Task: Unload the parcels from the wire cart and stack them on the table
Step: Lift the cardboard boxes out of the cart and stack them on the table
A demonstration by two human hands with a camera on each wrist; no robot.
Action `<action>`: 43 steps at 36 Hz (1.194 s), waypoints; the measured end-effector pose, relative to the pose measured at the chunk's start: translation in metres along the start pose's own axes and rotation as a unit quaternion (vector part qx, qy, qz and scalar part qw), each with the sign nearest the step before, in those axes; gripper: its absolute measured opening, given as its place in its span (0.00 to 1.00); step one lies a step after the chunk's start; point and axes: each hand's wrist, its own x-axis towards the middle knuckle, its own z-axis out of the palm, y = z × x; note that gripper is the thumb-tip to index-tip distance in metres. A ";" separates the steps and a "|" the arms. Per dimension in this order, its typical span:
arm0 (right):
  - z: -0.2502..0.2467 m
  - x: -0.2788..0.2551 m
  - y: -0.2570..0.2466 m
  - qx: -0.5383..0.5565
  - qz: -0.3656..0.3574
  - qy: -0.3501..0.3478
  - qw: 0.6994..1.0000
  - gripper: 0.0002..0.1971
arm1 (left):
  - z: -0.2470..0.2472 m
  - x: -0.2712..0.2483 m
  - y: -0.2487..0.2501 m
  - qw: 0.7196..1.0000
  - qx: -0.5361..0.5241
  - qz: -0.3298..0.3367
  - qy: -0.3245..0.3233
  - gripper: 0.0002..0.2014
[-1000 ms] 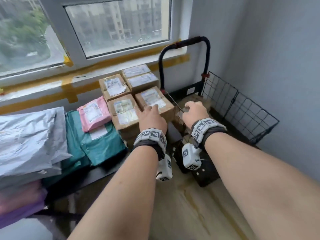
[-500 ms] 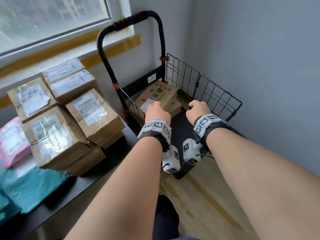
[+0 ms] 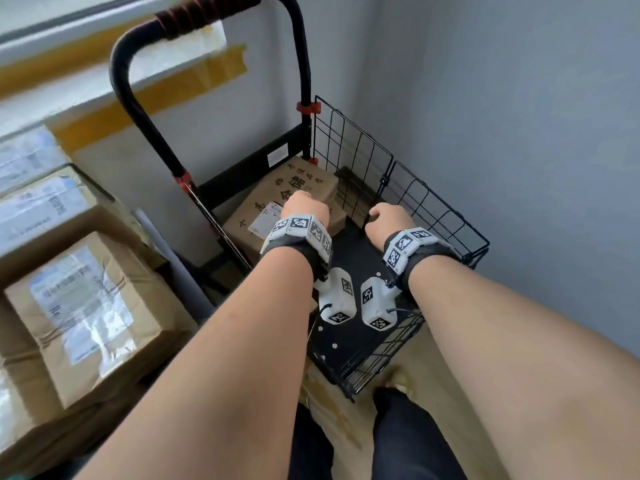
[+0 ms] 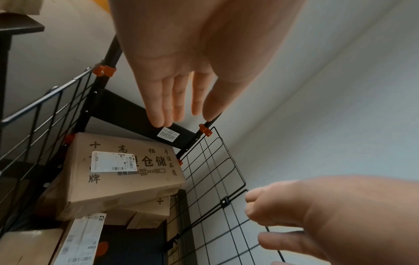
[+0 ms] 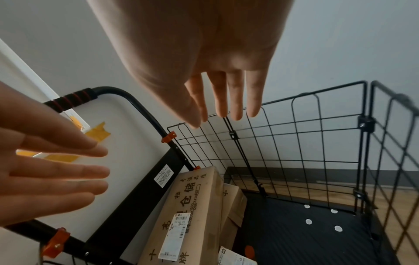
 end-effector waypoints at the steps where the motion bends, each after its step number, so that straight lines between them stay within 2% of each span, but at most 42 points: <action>1: 0.001 0.009 -0.001 -0.002 -0.006 -0.006 1.000 0.22 | 0.002 0.009 0.002 1.000 -0.003 -0.007 0.003 0.20; 6: 0.011 0.059 -0.006 -0.031 -0.044 -0.044 0.998 0.18 | 0.008 0.050 0.015 0.998 -0.010 -0.058 0.026 0.17; 10: 0.018 0.100 -0.007 -0.049 -0.086 -0.088 0.991 0.20 | 0.015 0.072 0.024 0.993 -0.044 -0.098 0.050 0.14; 13: 0.023 0.127 -0.008 -0.064 -0.122 -0.123 0.983 0.21 | 0.030 0.087 0.025 0.983 -0.076 -0.151 0.075 0.17; 17: 0.032 0.157 -0.008 -0.107 -0.161 -0.164 0.967 0.20 | 0.062 0.102 0.012 0.976 -0.093 -0.178 0.080 0.18; 22: 0.056 0.181 -0.010 -0.144 -0.187 -0.196 0.952 0.18 | 0.091 0.118 -0.013 0.969 -0.089 -0.220 0.074 0.15; 25: 0.079 0.190 -0.010 -0.164 -0.198 -0.215 0.942 0.17 | 0.097 0.125 -0.030 0.955 -0.102 -0.268 0.075 0.15; 29: 0.117 0.204 -0.007 -0.174 -0.212 -0.233 0.933 0.19 | 0.118 0.142 -0.075 0.950 -0.087 -0.293 0.063 0.16; 33: 0.157 0.215 -0.001 -0.179 -0.218 -0.255 0.925 0.22 | 0.152 0.150 -0.119 0.922 -0.132 -0.353 0.089 0.15; 41: 0.234 0.224 0.008 -0.201 -0.234 -0.295 0.904 0.22 | 0.209 0.163 -0.169 0.894 -0.214 -0.375 0.122 0.19; 43: 0.251 0.226 0.010 -0.204 -0.235 -0.304 0.900 0.20 | 0.219 0.167 -0.180 0.895 -0.216 -0.370 0.125 0.21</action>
